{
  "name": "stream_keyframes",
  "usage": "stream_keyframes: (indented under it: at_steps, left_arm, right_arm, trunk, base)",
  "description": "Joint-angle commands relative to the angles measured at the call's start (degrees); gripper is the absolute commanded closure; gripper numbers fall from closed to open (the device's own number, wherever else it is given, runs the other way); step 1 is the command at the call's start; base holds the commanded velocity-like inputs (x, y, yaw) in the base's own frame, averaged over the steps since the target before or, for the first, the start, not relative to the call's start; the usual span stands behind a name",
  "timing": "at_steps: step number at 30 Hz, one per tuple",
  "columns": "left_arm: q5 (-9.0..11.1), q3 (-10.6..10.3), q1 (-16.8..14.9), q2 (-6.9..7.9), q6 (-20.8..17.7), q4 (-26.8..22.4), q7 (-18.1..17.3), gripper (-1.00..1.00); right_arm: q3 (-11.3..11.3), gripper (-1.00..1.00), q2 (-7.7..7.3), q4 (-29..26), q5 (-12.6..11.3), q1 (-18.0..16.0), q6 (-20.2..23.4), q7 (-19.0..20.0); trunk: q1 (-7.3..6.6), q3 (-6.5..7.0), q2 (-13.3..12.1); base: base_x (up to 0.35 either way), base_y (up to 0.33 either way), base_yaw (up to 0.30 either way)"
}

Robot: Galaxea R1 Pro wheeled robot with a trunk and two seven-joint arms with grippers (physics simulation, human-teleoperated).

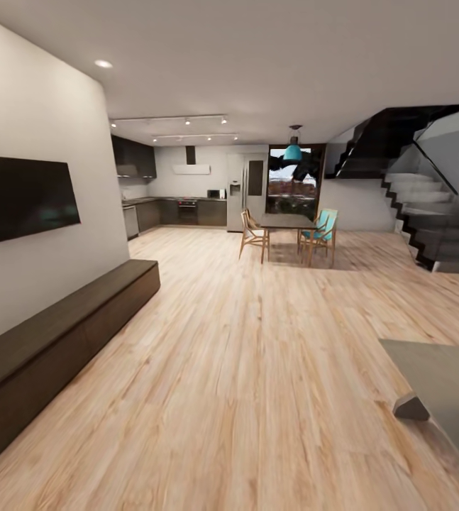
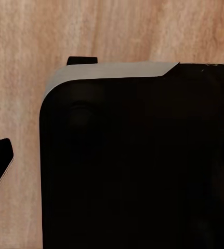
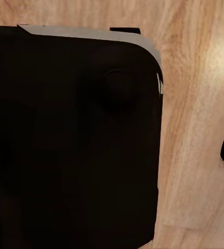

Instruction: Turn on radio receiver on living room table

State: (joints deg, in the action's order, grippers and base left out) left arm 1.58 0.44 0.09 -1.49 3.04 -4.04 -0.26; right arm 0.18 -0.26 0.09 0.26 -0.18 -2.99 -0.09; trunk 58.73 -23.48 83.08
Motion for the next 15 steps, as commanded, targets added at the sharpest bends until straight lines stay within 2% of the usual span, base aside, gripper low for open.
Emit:
stream_keyframes:
  at_steps: [1, 15]
  left_arm:
    - [0.00, 0.00, 0.00, 0.00, 0.01, 0.00, 0.00, -1.00]
    - [0.00, 0.00, 0.00, 0.00, 0.03, 0.00, 0.01, -1.00]
  right_arm:
    - [0.00, -1.00, 0.00, 0.00, 0.00, 0.00, 0.00, 0.00]
    - [-0.09, -1.00, 0.00, 0.00, 0.00, 0.00, 0.09, 0.00]
  trunk:
    - [0.00, 0.00, 0.00]
    - [0.00, 0.00, 0.00]
  base:
    - [0.323, 0.000, 0.000]
    - [0.323, 0.000, 0.000]
